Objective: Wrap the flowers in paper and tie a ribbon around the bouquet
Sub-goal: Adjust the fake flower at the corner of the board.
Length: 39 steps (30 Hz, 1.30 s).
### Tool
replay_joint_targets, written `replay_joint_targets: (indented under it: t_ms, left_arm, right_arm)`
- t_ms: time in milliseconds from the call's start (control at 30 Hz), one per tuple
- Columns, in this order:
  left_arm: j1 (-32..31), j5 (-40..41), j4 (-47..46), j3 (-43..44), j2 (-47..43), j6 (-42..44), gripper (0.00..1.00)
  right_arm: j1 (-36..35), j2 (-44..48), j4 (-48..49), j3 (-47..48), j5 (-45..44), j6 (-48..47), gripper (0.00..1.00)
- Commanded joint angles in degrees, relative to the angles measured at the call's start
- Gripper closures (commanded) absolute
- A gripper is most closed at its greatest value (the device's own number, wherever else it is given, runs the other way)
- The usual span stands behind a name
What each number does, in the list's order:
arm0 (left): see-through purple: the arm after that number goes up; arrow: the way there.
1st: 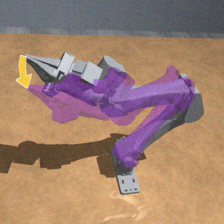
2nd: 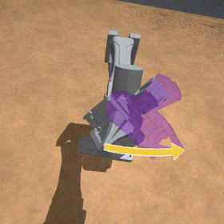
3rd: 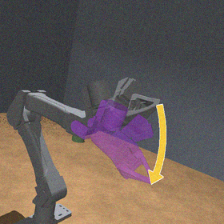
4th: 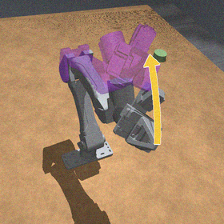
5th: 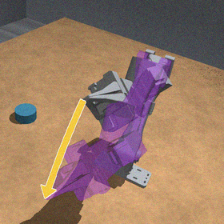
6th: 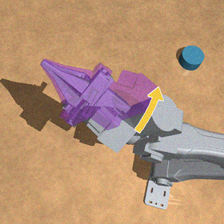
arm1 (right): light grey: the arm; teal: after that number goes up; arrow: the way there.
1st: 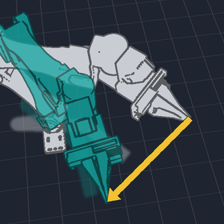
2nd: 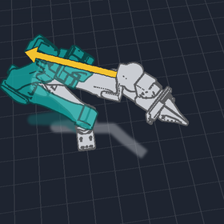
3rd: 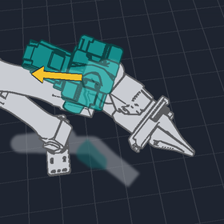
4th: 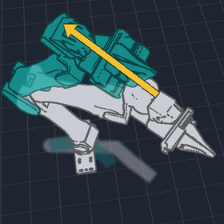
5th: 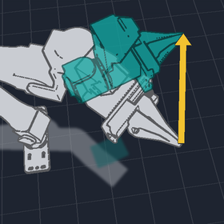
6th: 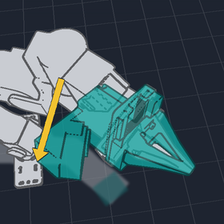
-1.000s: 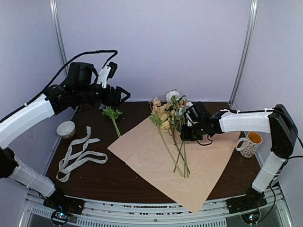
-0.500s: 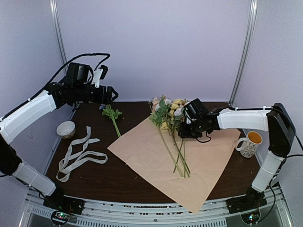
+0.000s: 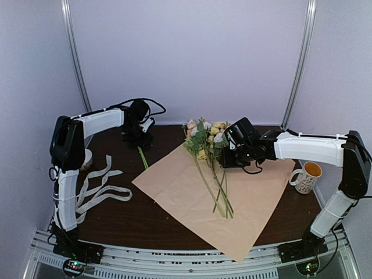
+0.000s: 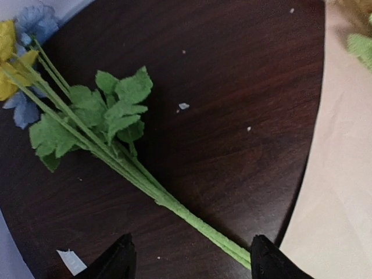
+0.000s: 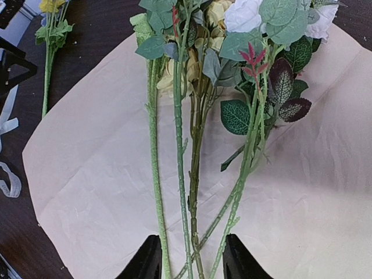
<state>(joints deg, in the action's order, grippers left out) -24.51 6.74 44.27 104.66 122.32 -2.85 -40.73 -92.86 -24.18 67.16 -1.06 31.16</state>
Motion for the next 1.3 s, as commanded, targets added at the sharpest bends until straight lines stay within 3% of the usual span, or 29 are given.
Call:
replay_joint_targets:
  t_ms: [0, 133, 300, 667, 867, 1000, 1267]
  left_arm:
    - [0.71, 3.50, 6.49, 7.57, 7.51, 3.32, 0.29]
    - [0.69, 5.58, 8.26, 9.42, 12.22, 4.12, 0.29]
    - [2.52, 5.05, 7.94, 4.71, 12.18, 3.02, 0.29]
    - [9.74, 0.15, 1.24, -13.55, 0.00, -1.49, 0.33]
    - [9.83, -4.07, -1.08, -16.03, -3.43, -2.11, 0.50]
    - [9.85, -5.32, -4.63, -18.52, -6.68, -1.76, 0.52]
    - [9.84, -7.55, -6.22, -18.75, -5.55, -1.17, 0.69]
  right_arm:
    - [-0.55, 1.94, -2.10, 0.01, -2.59, -1.36, 0.62]
    - [-0.58, 2.82, -1.71, -1.43, -3.06, -1.28, 0.62]
    - [-0.58, 3.07, -1.43, -2.11, -3.20, -1.17, 0.62]
    - [-0.58, 3.30, -1.14, -2.18, -2.95, -1.58, 0.62]
    - [-0.65, 3.34, -1.01, -2.83, -2.53, -1.61, 0.62]
    - [-0.62, 3.90, -0.97, -3.44, -2.84, -1.58, 0.62]
    - [-0.58, 3.56, -0.49, -3.56, -2.45, -1.26, 0.62]
